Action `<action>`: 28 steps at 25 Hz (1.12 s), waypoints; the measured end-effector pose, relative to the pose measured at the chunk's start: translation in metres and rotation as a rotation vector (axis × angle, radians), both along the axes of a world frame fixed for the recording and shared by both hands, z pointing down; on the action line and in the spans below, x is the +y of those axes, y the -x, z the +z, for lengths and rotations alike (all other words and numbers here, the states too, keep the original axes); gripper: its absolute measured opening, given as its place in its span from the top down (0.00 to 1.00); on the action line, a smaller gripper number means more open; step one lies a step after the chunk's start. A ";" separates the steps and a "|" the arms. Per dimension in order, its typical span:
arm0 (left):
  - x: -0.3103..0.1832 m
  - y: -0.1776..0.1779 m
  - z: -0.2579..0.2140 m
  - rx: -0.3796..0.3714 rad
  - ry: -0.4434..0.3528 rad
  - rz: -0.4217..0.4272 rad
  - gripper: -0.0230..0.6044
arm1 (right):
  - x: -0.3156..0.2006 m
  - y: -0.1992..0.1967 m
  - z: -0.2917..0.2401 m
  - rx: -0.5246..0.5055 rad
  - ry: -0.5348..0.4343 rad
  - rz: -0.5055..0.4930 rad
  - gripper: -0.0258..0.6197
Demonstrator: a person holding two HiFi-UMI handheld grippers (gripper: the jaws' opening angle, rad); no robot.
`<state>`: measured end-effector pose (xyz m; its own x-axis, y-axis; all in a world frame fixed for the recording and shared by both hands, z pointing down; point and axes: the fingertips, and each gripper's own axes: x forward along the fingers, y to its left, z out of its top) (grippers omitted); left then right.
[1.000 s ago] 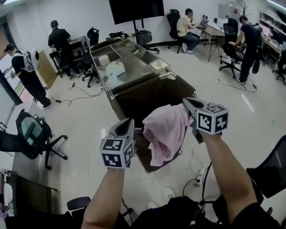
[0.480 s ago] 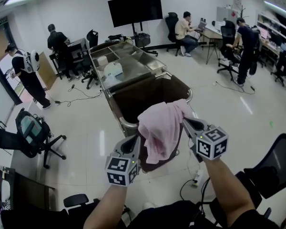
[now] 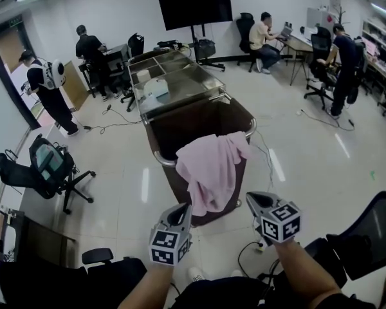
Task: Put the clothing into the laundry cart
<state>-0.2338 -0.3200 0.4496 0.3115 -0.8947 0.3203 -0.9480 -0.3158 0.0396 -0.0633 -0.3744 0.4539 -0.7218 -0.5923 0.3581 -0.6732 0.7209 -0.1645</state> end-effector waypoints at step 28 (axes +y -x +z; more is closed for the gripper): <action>0.015 -0.021 0.023 0.040 0.041 -0.065 0.97 | 0.022 -0.012 0.022 0.003 0.050 -0.048 0.95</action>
